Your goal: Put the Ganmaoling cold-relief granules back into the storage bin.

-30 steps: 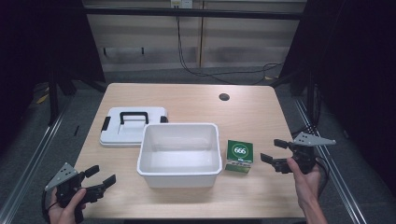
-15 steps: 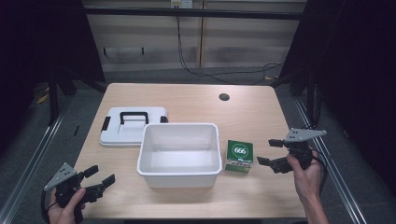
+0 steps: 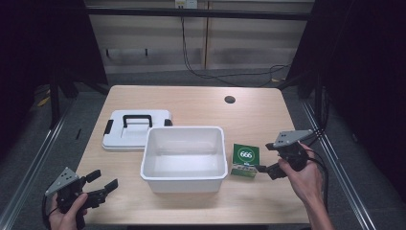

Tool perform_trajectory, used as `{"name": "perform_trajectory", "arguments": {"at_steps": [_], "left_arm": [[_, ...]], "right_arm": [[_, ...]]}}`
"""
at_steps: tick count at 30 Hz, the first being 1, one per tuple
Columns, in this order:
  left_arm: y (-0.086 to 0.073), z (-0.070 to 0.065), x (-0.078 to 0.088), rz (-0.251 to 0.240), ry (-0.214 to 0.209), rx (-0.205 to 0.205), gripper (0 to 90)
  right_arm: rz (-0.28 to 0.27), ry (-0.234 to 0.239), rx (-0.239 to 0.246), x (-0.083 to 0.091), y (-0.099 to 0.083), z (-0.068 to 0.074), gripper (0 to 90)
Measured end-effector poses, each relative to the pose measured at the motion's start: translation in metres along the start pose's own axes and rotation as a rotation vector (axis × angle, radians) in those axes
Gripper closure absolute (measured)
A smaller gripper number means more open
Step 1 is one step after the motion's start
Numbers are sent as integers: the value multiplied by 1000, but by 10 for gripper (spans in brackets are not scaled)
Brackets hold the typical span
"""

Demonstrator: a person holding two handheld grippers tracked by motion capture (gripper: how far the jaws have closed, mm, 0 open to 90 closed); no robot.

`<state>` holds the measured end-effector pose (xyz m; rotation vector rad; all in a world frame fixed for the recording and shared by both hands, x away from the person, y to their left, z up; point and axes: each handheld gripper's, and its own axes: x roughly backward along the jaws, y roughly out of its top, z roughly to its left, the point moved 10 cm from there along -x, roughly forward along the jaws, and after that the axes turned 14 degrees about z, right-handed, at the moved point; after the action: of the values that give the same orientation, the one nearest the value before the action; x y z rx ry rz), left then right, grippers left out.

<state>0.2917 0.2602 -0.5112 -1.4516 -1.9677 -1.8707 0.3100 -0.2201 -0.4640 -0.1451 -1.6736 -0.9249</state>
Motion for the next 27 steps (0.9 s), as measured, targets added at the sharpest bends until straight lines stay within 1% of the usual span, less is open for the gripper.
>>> {"name": "perform_trajectory", "arguments": {"at_steps": [2, 3, 4, 5, 7, 8, 9, 10, 11, 12, 13, 14, 15, 17, 18, 20, 21, 22, 23, 24, 25, 26, 27], "left_arm": [[0, 0, 0, 0, -2, 3, 159], [0, 0, 0, 1, -2, -1, 159], [0, 0, 0, 1, -2, -1, 159], [0, 0, 0, 0, -2, 2, 159], [-1, 0, 0, 5, 1, 1, 159], [-1, 0, 0, 5, 1, 1, 159], [-1, 0, 0, 4, -2, 0, 159], [-1, 0, 0, 4, -2, 2, 159], [-1, 0, 0, 4, -3, 3, 159], [-1, 0, 0, 3, -2, 4, 159], [-1, 0, 0, 3, -2, 5, 159], [-1, 0, 0, 3, -2, 5, 159], [-1, 0, 0, 4, -1, 5, 159], [0, 0, 0, 2, -2, 4, 160], [0, 0, 0, -1, -2, 7, 160], [-1, 1, 0, 3, 0, 3, 159], [-1, 1, 0, 4, 1, 4, 160], [-1, 1, 0, 4, 1, 4, 160], [-1, 1, 0, 6, 2, 5, 160], [0, 0, 0, -1, -3, 6, 159], [0, 0, 0, 0, -1, 1, 159], [0, 0, 0, 0, -1, 1, 159], [0, 0, 0, 0, -4, 5, 160]], "right_arm": [[26, 18, 28, -3, 1, 5, 146], [47, 25, 43, -4, 1, 7, 146], [47, 25, 43, -4, 1, 7, 146], [73, 43, 71, -4, 2, 12, 151], [83, 58, 104, -4, 6, 15, 158], [95, 53, 108, -4, 7, 14, 158], [95, 53, 108, -4, 7, 14, 158], [125, 35, 115, -5, 11, 13, 169], [125, 35, 115, -5, 11, 13, 169], [131, 21, 121, -6, 13, 12, 169], [166, 23, 148, -10, 17, 10, 169], [166, 23, 148, -10, 17, 10, 169], [187, 32, 151, -13, 19, 8, 155], [177, 69, 154, -18, 25, 7, 137], [180, 65, 158, -20, 27, 7, 137], [211, 82, 173, -25, 30, 9, 136], [237, 85, 187, -27, 31, 9, 134], [237, 85, 187, -27, 31, 9, 134], [247, 86, 199, -28, 32, 9, 135], [284, 106, 208, -29, 35, 8, 135], [295, 103, 215, -30, 36, 7, 135], [295, 103, 215, -30, 36, 7, 135], [316, 87, 242, -31, 40, 4, 133]]}}
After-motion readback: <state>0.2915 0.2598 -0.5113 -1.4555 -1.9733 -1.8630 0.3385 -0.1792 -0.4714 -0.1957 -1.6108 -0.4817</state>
